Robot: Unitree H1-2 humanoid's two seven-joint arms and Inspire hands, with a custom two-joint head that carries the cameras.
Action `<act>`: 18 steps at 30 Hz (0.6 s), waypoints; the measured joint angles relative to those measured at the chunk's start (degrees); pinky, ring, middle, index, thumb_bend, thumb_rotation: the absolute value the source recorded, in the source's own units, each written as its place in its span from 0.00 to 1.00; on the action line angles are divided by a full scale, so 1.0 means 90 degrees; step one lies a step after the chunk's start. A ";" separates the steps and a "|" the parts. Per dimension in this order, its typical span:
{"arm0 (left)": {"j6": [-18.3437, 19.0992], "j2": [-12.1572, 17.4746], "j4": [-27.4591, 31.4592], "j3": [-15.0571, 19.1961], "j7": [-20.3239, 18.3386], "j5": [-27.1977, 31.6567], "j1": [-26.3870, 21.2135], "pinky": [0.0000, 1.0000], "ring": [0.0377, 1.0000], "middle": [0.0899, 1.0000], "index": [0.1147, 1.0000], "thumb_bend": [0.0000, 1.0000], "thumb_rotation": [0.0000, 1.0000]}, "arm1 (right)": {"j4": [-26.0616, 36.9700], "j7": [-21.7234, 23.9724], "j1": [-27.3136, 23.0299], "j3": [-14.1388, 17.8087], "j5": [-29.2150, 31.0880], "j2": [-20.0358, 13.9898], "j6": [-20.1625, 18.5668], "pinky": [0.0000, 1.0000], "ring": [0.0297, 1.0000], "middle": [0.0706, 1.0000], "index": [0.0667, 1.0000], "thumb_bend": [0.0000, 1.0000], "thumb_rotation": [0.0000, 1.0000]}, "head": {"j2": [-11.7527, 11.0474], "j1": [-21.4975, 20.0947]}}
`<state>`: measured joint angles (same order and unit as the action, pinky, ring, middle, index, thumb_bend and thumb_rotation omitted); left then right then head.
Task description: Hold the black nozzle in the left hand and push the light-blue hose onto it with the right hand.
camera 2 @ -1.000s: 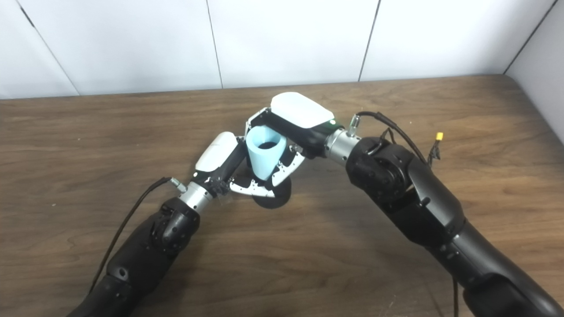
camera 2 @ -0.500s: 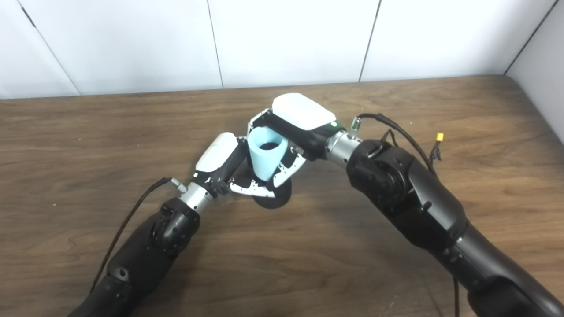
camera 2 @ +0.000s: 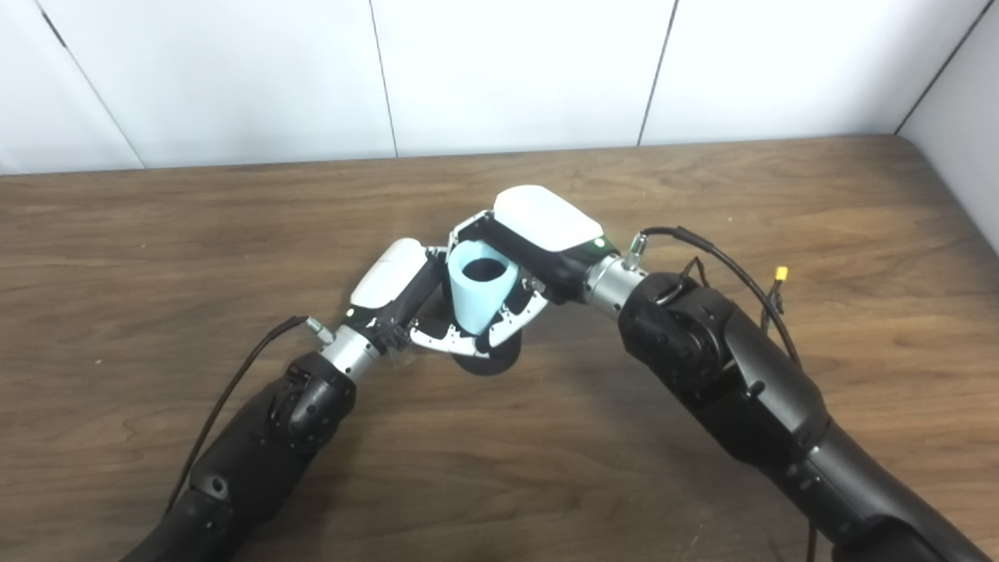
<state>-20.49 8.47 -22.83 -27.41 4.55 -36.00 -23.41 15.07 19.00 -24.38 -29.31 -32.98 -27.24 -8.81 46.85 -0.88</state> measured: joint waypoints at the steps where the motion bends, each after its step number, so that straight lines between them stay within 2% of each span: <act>1: 0.0000 0.0000 0.0000 0.0002 -0.0006 0.0000 0.0000 0.37 0.39 0.41 0.44 0.50 0.00 | 0.0000 0.0000 0.0000 0.0000 -0.0004 0.0000 0.0005 0.31 0.36 0.43 0.49 0.52 0.00 | 0.0000 0.0000; 9: 0.0000 -0.0005 -0.0001 0.0011 -0.0010 0.0000 0.0002 0.35 0.37 0.41 0.44 0.50 0.00 | -0.0031 -0.0030 0.0001 0.0024 0.0001 0.0009 0.0063 0.33 0.37 0.45 0.47 0.52 0.00 | -0.0010 0.0010; 10: 0.0000 -0.0005 -0.0001 0.0012 -0.0011 0.0000 0.0002 0.35 0.38 0.41 0.44 0.50 0.00 | -0.0036 -0.0042 0.0019 0.0052 0.0008 0.0021 0.0080 0.36 0.39 0.47 0.56 0.52 0.00 | -0.0010 0.0010; 11: 0.0000 -0.0009 -0.0003 0.0012 -0.0013 -0.0002 0.0000 0.36 0.38 0.41 0.44 0.50 0.00 | -0.0036 -0.0084 0.0055 0.0087 0.0011 0.0033 0.0105 0.38 0.40 0.48 0.60 0.53 0.00 | -0.0048 -0.0009; 12: 0.0000 -0.0013 -0.0003 0.0011 -0.0015 -0.0003 -0.0001 0.36 0.38 0.41 0.44 0.50 0.00 | -0.0020 -0.0102 0.0103 0.0132 0.0014 0.0050 0.0110 0.42 0.50 0.58 0.67 0.72 0.03 | -0.0049 -0.0010; 13: 0.0000 -0.0017 -0.0003 0.0011 -0.0016 -0.0003 -0.0002 0.35 0.37 0.41 0.44 0.50 0.00 | 0.0024 -0.0090 0.0130 0.0171 0.0013 0.0059 0.0063 0.51 0.65 0.74 0.79 0.84 0.09 | -0.0049 -0.0010; 15: 0.0000 -0.0029 -0.0005 0.0009 -0.0029 -0.0006 -0.0009 0.35 0.37 0.41 0.44 0.50 0.00 | 0.0186 -0.0008 0.0177 0.0304 0.0043 0.0087 -0.0117 0.54 0.73 0.86 0.88 0.92 0.14 | -0.0078 -0.0010; 18: 0.0000 -0.0044 -0.0016 0.0014 -0.0038 -0.0005 -0.0019 0.34 0.36 0.40 0.45 0.50 0.00 | 0.0343 0.0268 0.0212 0.0548 0.0197 0.0138 -0.0394 0.57 0.81 0.97 0.95 0.93 0.21 | -0.0117 -0.0010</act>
<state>-20.49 8.08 -22.98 -27.29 4.21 -36.05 -23.58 18.16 21.42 -22.47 -24.38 -31.21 -26.00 -12.35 45.79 -0.97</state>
